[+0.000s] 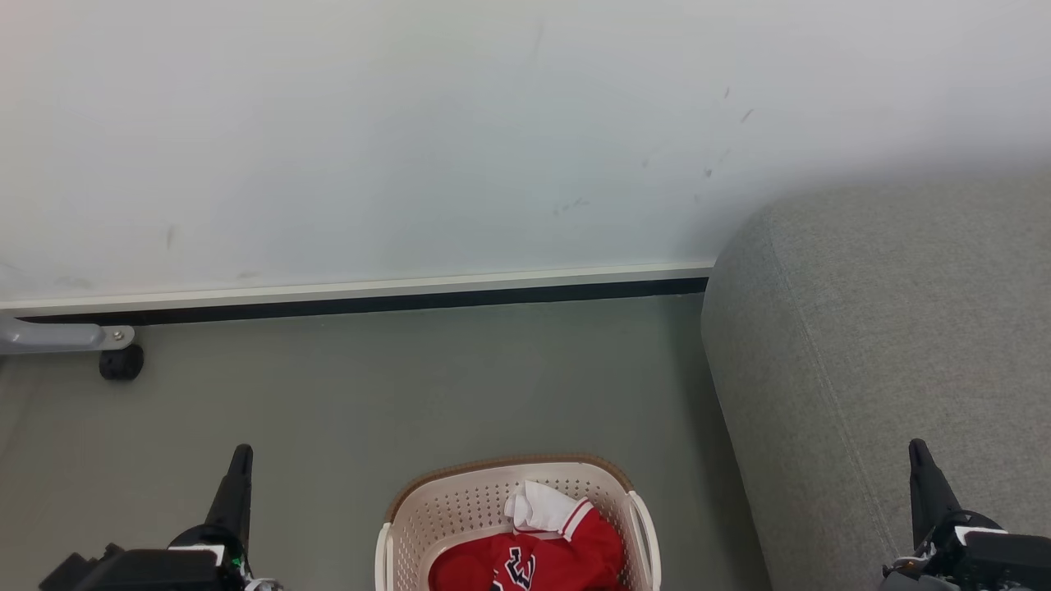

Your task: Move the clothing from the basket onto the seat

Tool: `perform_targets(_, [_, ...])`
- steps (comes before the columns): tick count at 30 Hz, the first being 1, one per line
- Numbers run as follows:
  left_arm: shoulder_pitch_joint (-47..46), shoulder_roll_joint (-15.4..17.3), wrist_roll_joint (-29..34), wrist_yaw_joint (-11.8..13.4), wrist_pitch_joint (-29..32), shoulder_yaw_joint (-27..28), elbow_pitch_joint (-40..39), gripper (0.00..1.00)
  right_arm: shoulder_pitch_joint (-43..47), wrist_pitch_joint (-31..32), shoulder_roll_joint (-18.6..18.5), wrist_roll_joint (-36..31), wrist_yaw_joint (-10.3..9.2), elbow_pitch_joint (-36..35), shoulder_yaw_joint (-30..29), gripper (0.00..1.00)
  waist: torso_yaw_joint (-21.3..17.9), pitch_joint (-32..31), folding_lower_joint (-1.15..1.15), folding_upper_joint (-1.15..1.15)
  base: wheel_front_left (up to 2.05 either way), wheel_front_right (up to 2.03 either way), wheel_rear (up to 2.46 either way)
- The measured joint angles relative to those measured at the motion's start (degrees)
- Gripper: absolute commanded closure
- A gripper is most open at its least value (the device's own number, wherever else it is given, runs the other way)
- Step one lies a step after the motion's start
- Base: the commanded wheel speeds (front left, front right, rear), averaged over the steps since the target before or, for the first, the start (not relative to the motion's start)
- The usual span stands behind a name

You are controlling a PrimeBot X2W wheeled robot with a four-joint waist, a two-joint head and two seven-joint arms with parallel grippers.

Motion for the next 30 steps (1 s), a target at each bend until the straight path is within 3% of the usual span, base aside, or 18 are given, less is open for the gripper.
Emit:
perform_targets(12, [0.00,0.00,0.00,0.00,0.00,0.00,0.00,1.00,0.00,0.00,0.00,0.00,0.00,0.00,0.00,1.00,0.00,0.00,0.00,0.00,0.00,0.00,0.00])
perform_targets(13, [0.00,0.00,0.00,0.00,0.00,0.00,0.00,0.00,0.00,0.00,0.00,0.00,0.00,0.00,0.00,0.00,0.00,0.00,0.00,0.00,0.00,0.00,0.00])
perform_targets(14, [0.19,-0.05,0.00,0.01,-0.01,-0.05,0.36,1.00,0.12,0.00,0.07,-0.02,-0.01,0.43,0.05,1.00,0.00,0.00,0.00,0.00,0.00,0.00,0.00])
perform_targets(15, [0.57,-0.19,0.00,0.03,-0.01,-0.10,0.98,1.00,0.45,0.00,0.20,-0.02,-0.10,1.02,0.10,1.00,0.00,0.00,0.00,0.00,0.00,0.00,0.00])
perform_targets(16, [1.09,-0.34,0.00,0.03,-0.01,-0.15,1.58,0.00,0.97,0.00,0.38,-0.02,-0.10,1.60,0.16,0.00,0.00,0.00,0.00,0.00,0.00,0.00,0.00])
perform_targets(30, [3.19,-0.74,1.69,0.08,-2.12,-2.03,2.26,0.00,2.94,-2.07,1.07,-0.89,-0.40,2.72,2.29,0.00,0.03,-0.01,0.00,0.00,0.00,0.00,0.00])
